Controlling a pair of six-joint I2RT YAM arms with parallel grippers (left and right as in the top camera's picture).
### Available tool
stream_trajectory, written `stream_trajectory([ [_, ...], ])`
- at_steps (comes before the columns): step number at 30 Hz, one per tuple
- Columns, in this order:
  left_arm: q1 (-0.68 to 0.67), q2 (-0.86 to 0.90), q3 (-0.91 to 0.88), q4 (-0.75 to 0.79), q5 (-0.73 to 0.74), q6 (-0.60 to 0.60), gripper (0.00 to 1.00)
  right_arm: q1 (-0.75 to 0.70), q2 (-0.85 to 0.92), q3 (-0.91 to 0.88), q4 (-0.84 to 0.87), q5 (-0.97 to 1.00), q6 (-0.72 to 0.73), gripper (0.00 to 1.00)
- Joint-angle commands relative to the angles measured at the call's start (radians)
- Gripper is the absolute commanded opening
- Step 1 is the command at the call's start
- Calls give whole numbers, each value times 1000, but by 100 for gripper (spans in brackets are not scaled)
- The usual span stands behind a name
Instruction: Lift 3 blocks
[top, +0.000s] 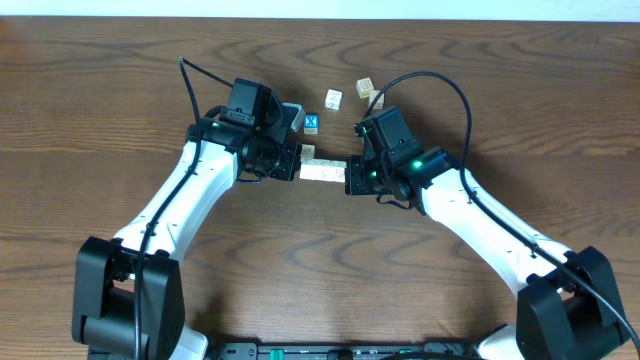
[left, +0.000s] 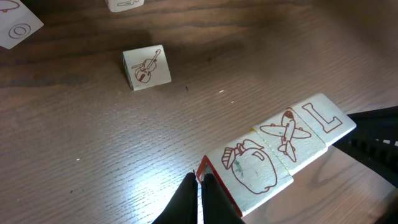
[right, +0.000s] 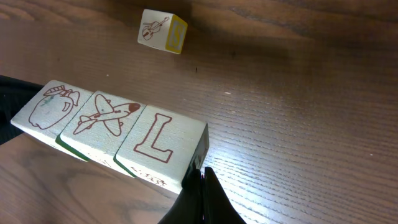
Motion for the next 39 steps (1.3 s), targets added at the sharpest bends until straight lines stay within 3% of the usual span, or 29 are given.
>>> stream_trajectory([
  [1,-46,-20,31,9,150,-21,7,26,-28,51,31,-159,7,1],
  [39,-46,35,-5,9,150,-1,7,26,21,51,17,-164,-28,1],
])
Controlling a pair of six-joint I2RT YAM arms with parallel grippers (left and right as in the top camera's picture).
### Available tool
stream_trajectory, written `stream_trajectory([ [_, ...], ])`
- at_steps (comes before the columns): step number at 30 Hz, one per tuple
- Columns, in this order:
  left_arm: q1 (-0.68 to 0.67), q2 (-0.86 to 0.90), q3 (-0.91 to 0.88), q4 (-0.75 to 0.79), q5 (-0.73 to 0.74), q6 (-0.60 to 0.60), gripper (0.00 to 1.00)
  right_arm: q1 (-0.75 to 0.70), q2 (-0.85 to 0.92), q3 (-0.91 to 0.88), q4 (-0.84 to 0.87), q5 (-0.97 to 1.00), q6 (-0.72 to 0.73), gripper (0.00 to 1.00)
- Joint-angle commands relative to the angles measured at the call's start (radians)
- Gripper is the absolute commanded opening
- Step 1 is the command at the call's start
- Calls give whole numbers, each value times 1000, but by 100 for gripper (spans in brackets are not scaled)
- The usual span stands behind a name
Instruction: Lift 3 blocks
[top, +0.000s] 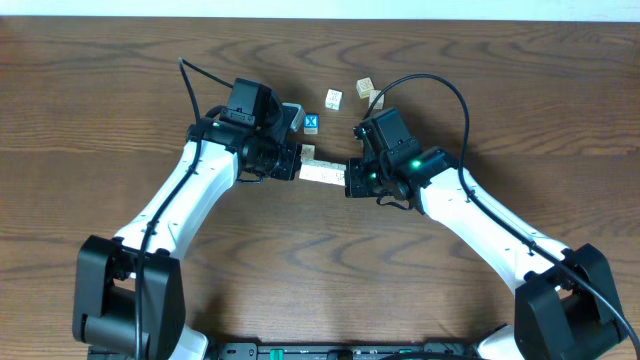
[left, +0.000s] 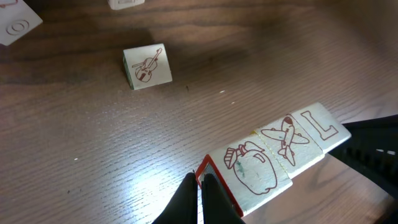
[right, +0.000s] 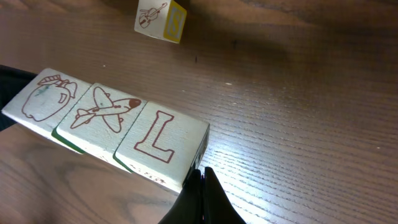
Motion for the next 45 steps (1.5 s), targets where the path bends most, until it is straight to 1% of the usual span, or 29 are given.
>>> stream_trajectory([
  [1,-47,26,-5,6,150,5,7,26,11,51,34,-145,-23,1],
  [29,-47,29,-14,6,157,5,8,26,29,51,50,-142,-37,1],
  [45,-55,29,-14,7,157,1,7,26,29,51,94,-175,5,1],
])
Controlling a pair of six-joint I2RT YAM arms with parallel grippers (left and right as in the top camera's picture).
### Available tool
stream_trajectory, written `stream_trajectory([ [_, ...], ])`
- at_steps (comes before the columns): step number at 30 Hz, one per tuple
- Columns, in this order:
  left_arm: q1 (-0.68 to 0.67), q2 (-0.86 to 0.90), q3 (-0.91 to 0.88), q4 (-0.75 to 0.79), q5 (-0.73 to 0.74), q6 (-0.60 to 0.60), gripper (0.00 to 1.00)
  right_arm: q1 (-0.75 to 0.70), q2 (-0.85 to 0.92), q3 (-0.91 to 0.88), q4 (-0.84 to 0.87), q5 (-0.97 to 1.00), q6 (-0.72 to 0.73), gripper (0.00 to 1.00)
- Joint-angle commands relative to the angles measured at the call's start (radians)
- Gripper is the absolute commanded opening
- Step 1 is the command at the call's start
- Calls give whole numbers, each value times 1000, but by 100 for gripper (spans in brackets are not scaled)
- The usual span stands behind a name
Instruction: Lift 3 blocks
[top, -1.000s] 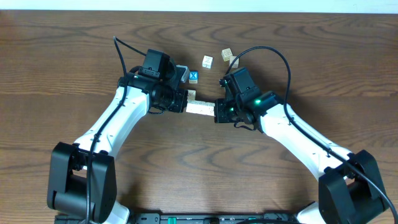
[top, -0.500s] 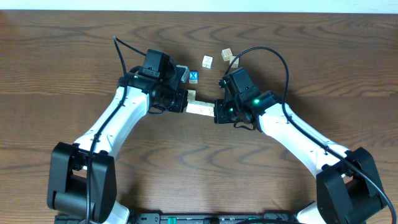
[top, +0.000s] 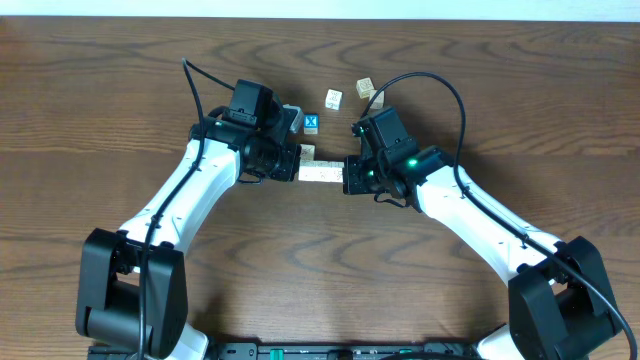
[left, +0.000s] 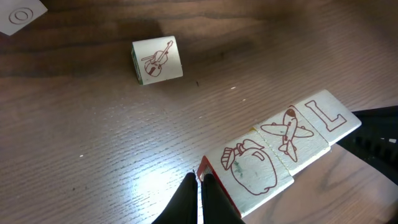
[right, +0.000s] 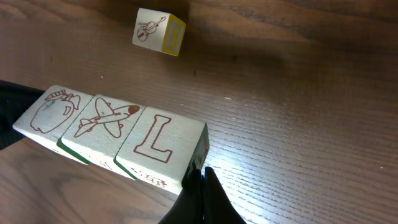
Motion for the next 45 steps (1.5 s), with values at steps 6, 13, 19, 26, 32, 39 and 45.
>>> stream_trajectory([
  [6,-74,21,-11,16,177,1,7,27,16,51,43,-185,8,1],
  [13,-74,53,-11,15,178,-10,7,27,55,51,42,-186,7,1],
  [19,-74,82,-11,16,181,-10,7,27,60,51,43,-189,6,1],
  [26,-74,85,-11,20,180,-10,7,27,67,51,43,-185,0,1],
  [32,-74,85,-11,21,180,-10,7,27,80,51,43,-186,0,1],
  [39,-74,85,-13,24,180,-10,7,27,82,51,43,-185,0,1],
  [45,-74,86,-35,43,180,-18,7,27,82,51,47,-185,0,1],
])
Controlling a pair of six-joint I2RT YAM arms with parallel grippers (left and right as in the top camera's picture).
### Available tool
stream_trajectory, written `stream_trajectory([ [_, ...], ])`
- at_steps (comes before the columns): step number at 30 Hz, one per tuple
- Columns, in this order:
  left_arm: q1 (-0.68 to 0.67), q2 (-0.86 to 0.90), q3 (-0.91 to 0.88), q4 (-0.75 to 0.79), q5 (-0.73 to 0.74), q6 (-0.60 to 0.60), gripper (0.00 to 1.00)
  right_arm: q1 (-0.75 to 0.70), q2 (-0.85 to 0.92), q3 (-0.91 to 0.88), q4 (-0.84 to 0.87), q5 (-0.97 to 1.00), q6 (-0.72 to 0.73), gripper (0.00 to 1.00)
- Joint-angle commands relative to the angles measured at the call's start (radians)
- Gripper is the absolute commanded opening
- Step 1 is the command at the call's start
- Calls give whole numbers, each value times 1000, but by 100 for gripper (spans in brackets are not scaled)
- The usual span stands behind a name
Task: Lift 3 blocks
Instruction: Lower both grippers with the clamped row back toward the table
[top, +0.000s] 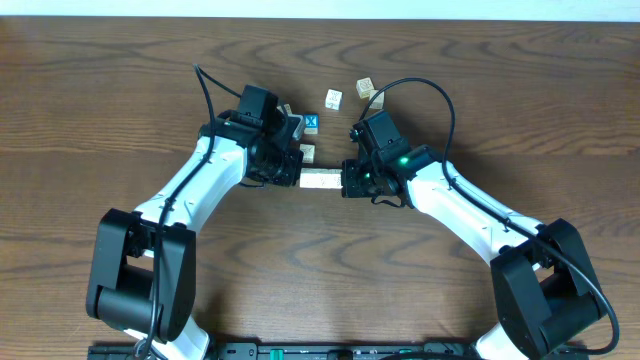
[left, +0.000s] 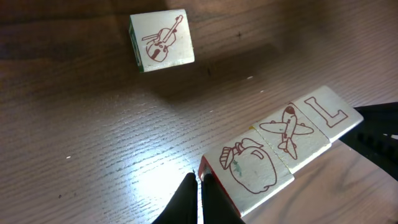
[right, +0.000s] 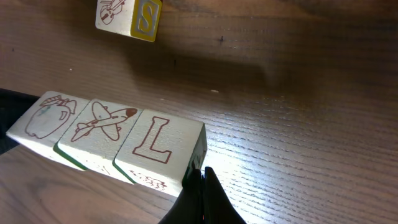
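Three white blocks, apple (left: 249, 174), plane (left: 289, 134) and letter L (left: 326, 111), form one tight row (top: 320, 179) squeezed end to end between my two grippers. My left gripper (left: 199, 185) is shut, its fingertips pressing the red end of the apple block. Against the L block (right: 155, 144) presses my right gripper (right: 200, 179), also shut. The row hangs a little above the table, with blurred wood showing beneath it. From overhead, the left gripper (top: 296, 178) and right gripper (top: 345, 180) face each other across the row.
A loose violin block (left: 160, 40) lies on the table just beyond the row, shown with a yellow S face as the violin block (right: 127, 15). Farther back are a blue X block (top: 311, 123) and two more small blocks (top: 333, 98) (top: 366, 89). The wooden table (top: 120, 80) spreads all round.
Both grippers still clamp the row. The violin block now sits higher and larger in both wrist views, so the wrists and row have shifted slightly toward it.
At every earlier moment the three-block row was pinched between my two shut grippers near the table's middle. It drifted only slightly from one moment to the following one, and the clamp has held, with the blocks still flush in one line.
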Motion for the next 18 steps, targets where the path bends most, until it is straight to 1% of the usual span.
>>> stream_trajectory([
  [1,-68,14,-24,26,182,-22,7,27,6,51,42,-184,-6,1],
  [8,-68,14,-66,75,183,-54,7,27,6,51,44,-184,-6,1],
  [18,-68,14,-72,86,183,-54,7,27,6,51,44,-176,-7,1],
])
